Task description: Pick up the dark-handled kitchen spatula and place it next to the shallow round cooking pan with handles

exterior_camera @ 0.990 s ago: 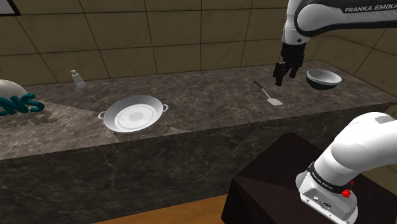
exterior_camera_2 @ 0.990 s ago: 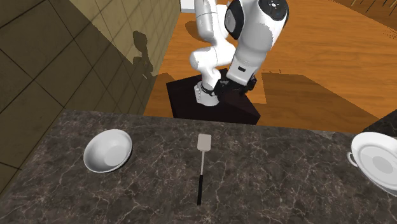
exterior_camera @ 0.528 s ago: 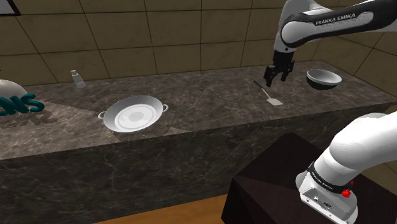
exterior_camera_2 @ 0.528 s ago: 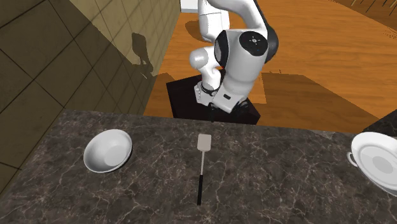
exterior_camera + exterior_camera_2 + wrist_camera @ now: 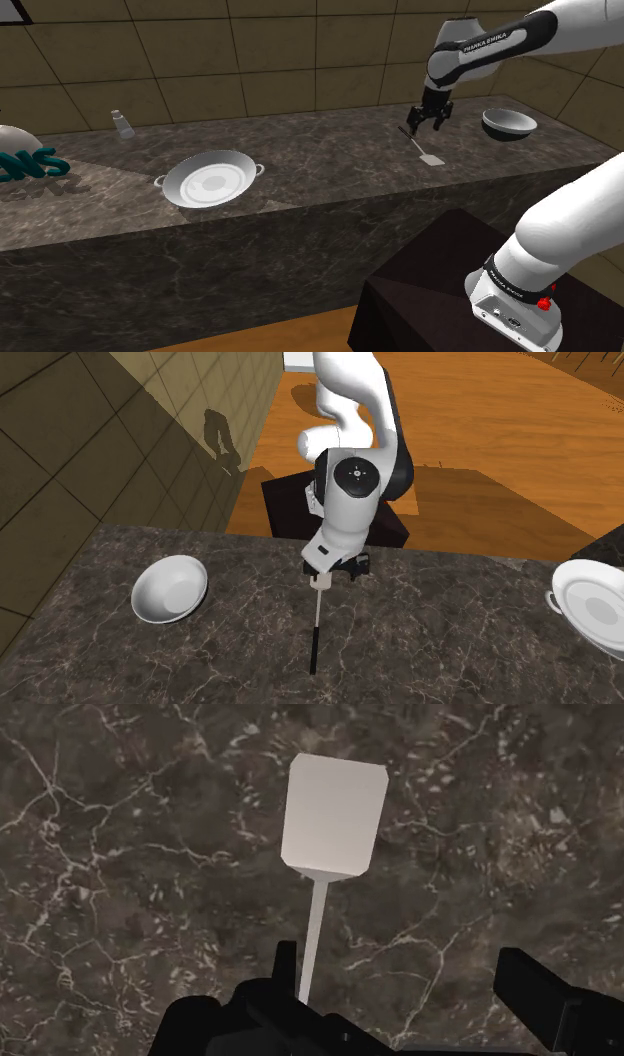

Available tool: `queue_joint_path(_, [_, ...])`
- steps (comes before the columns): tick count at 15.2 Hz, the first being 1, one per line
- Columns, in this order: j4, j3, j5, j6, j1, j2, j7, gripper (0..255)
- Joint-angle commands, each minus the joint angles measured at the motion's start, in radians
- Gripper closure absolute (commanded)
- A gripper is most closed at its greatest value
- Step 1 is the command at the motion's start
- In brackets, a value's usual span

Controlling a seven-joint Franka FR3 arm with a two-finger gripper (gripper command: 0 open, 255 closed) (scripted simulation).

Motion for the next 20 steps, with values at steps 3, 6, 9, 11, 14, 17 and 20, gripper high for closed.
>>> queue_joint_path(3, [0.054,-0.046,0.053,0.112,-0.018,0.137,-0.017,0])
queue_joint_path(6, [0.091,-0.064,0.092,0.159,-0.028,0.209,-0.033,0])
queue_joint_path(9, [0.077,-0.066,0.102,0.199,-0.028,0.236,-0.040,0])
queue_joint_path(11, [0.068,-0.066,0.110,0.225,-0.028,0.255,-0.046,0])
queue_joint_path(14, [0.059,-0.066,0.121,0.259,-0.028,0.281,-0.054,0])
queue_joint_path(17, [0.059,-0.066,0.121,0.259,-0.028,0.281,-0.054,0])
queue_joint_path(20, [0.059,-0.066,0.121,0.259,-0.028,0.281,-0.054,0])
